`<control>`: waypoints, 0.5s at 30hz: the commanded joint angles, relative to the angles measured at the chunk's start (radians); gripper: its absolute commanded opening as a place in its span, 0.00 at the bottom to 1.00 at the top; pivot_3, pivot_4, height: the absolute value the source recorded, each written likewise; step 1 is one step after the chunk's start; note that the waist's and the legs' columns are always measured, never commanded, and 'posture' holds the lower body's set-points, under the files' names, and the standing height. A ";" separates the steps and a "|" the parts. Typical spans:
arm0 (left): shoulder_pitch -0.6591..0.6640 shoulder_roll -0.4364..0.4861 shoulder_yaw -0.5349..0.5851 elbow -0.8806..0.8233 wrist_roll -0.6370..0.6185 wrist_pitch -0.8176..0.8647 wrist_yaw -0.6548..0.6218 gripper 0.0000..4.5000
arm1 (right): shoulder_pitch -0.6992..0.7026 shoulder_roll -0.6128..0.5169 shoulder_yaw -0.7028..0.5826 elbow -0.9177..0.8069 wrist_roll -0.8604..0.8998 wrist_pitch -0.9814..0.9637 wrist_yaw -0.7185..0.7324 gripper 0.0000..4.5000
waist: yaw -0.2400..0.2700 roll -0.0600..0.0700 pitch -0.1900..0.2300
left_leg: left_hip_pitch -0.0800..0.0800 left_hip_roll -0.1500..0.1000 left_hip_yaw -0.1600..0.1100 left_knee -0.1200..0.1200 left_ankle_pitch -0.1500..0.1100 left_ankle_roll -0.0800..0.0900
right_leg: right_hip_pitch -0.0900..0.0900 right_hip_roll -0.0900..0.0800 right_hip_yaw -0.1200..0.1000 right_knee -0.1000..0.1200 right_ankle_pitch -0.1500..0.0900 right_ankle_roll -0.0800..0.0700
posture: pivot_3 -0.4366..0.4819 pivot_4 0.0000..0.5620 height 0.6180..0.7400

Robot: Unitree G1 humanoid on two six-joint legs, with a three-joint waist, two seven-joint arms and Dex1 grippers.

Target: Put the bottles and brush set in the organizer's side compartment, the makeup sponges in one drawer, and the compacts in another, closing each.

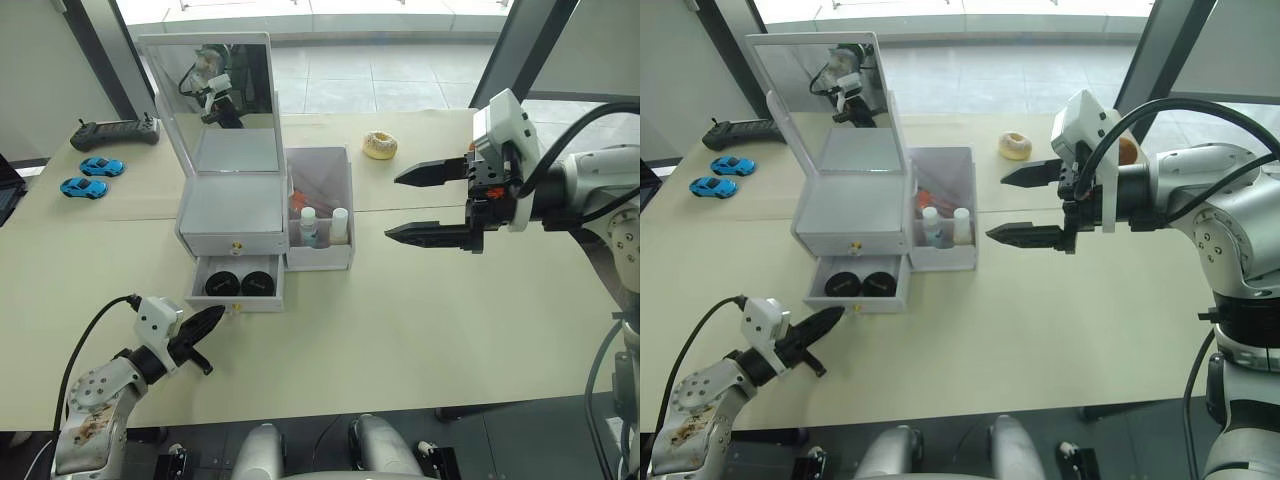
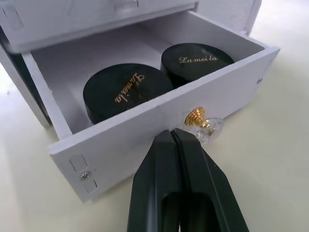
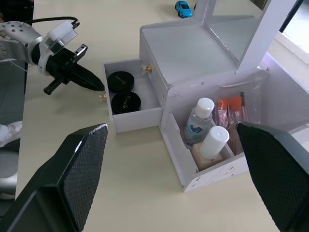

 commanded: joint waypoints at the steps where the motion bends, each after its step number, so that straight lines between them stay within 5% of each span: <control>1: -0.056 0.015 -0.017 -0.021 -0.004 -0.017 0.016 0.01 | -0.017 -0.013 -0.025 -0.022 0.003 0.001 -0.004 1.00 | 0.000 0.000 0.000 | 0.000 0.000 0.000 0.000 0.000 0.000 | 0.000 0.000 0.000 0.000 0.000 0.000 | 0.48 0.27 1.00; 15: -0.261 0.035 -0.094 0.159 0.048 -0.073 0.038 0.01 | 0.006 -0.020 -0.054 -0.061 0.021 0.030 -0.047 1.00 | -0.002 0.000 0.000 | 0.000 0.000 -0.001 0.000 0.000 0.000 | 0.001 0.000 0.000 0.000 0.000 0.001 | 0.48 0.27 1.00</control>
